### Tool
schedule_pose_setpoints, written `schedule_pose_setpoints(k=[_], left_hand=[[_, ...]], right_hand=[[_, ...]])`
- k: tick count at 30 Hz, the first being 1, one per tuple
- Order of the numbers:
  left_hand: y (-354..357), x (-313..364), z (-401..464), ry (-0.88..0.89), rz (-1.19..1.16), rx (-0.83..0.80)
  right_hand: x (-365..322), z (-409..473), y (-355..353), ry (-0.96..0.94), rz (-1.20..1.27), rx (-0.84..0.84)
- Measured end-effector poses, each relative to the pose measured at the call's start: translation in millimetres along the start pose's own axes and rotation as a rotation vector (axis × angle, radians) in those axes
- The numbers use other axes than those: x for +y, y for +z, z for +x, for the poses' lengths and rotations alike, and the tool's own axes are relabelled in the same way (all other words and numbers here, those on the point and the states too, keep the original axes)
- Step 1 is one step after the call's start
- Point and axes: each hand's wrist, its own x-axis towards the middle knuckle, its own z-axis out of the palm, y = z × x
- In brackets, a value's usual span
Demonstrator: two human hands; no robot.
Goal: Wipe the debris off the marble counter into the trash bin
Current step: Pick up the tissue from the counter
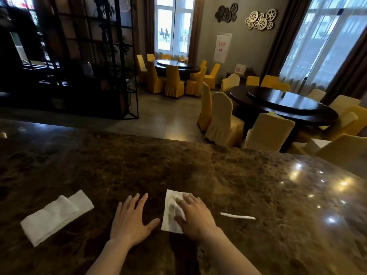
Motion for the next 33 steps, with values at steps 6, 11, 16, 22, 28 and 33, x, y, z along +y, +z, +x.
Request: schedule_pose_setpoints(k=[6,11,16,22,28,33], left_hand=[[12,-15,9,0.077,0.074,-0.067],[32,-17,14,0.112,0.108,-0.126],[39,-12,22,0.152,0.083,-0.046],[40,35,35,0.22,-0.011,-0.003],[67,74,32,0.221,0.095,-0.052],[74,72,32,0.219,0.157,-0.015]], right_hand=[[-4,8,24,0.015,-0.043,-0.107],[2,5,30,-0.028,-0.02,-0.041],[18,-13,32,-0.043,-0.007,0.189],[68,-36,8,0.51,0.816,0.723],[176,-94,-32,0.934,0.668,1.048],[198,-114,-21,0.646,0.312,0.743]])
